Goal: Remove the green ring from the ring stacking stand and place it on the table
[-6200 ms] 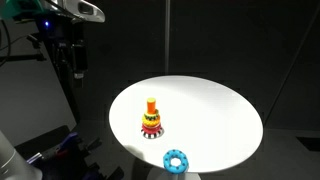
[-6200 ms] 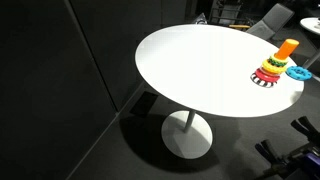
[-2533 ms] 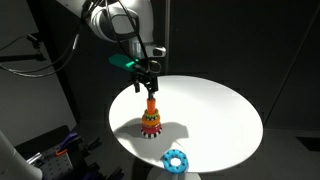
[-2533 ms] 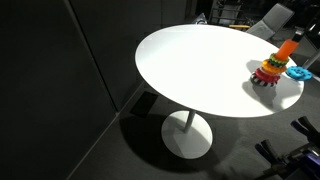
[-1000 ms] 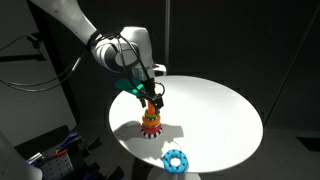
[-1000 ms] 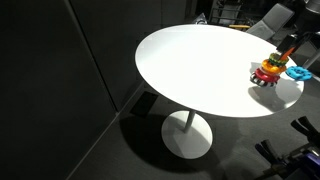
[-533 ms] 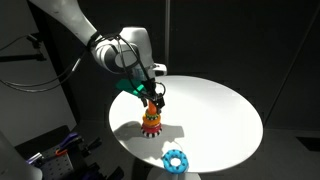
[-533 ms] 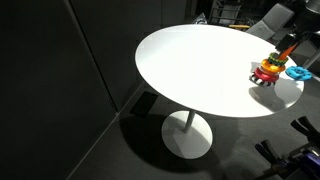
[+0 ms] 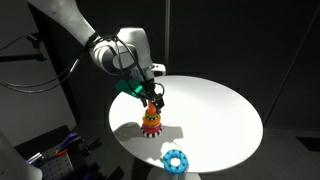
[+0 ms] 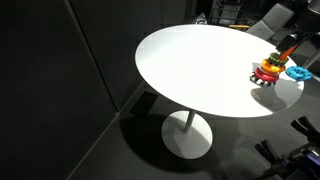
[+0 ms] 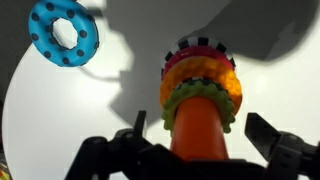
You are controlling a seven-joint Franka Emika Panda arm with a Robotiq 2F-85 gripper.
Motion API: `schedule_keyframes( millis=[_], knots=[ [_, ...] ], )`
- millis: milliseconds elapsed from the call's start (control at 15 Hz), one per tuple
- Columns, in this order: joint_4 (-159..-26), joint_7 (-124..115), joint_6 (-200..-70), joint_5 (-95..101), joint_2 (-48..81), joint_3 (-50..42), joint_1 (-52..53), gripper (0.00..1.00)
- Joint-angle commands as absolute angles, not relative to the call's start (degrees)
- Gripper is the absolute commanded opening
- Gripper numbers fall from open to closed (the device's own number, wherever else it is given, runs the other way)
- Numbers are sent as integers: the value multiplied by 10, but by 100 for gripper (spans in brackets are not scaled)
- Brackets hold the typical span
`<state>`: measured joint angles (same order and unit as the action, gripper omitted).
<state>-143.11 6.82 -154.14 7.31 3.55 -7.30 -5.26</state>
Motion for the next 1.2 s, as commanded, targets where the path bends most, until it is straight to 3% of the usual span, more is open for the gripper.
schedule_keyframes(
  millis=[0,533,1133],
  knots=[
    [-1467,76,-1548,61,-1,-70,-59,100],
    [-1530,78,-1561,68,-63,-75,-62,100],
    [-1550,66,-1624,86,-49,-74,-74,100]
  ],
)
